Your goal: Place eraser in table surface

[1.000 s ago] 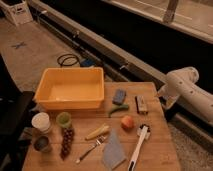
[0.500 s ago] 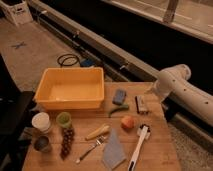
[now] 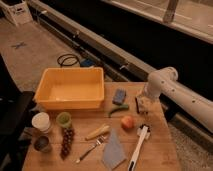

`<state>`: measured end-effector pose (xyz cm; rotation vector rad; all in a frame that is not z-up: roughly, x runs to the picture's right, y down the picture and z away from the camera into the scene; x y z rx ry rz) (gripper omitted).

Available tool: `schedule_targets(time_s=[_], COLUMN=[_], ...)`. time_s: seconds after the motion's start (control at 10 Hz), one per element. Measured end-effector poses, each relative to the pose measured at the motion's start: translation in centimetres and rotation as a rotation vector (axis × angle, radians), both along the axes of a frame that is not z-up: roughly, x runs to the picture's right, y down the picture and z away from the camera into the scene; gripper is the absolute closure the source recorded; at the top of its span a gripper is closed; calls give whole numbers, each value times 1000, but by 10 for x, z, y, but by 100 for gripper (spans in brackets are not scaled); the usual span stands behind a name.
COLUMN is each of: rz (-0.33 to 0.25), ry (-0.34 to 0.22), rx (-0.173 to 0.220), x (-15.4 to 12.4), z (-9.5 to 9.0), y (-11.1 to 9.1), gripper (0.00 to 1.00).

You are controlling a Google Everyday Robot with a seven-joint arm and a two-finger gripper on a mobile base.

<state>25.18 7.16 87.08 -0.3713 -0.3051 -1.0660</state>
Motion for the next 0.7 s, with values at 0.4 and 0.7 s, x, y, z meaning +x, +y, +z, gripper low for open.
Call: schedule_targets(time_s=[0.4,0.7], rz=[-37,-70], ry=[16,14], rx=[-44,-102], x=[2,-2], z=[21,41], y=[11,26], gripper=[35,35])
